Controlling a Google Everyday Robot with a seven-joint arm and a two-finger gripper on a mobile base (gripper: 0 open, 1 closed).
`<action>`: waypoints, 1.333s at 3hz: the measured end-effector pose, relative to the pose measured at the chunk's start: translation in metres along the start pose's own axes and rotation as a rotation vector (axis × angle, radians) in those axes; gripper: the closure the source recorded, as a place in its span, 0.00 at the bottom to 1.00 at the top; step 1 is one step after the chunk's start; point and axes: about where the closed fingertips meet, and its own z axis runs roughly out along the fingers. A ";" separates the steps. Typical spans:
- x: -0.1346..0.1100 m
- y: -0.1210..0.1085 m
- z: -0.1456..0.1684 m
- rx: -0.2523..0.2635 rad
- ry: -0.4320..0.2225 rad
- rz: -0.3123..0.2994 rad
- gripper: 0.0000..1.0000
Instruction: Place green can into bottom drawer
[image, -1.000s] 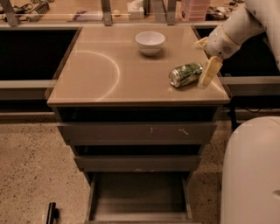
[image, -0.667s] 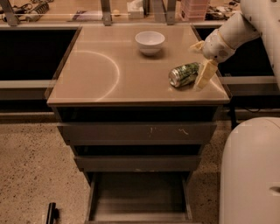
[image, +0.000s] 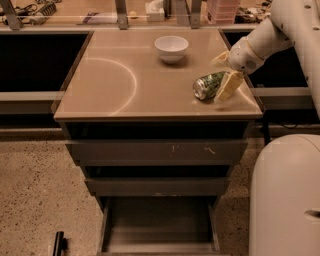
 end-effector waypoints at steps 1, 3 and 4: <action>0.000 0.000 0.000 0.000 0.000 0.000 0.41; 0.000 0.000 0.000 0.000 0.000 0.000 0.88; 0.000 0.000 0.000 0.000 0.000 0.000 1.00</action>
Offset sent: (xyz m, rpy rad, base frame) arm 0.0000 0.0000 0.0000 0.0000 0.0000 0.0000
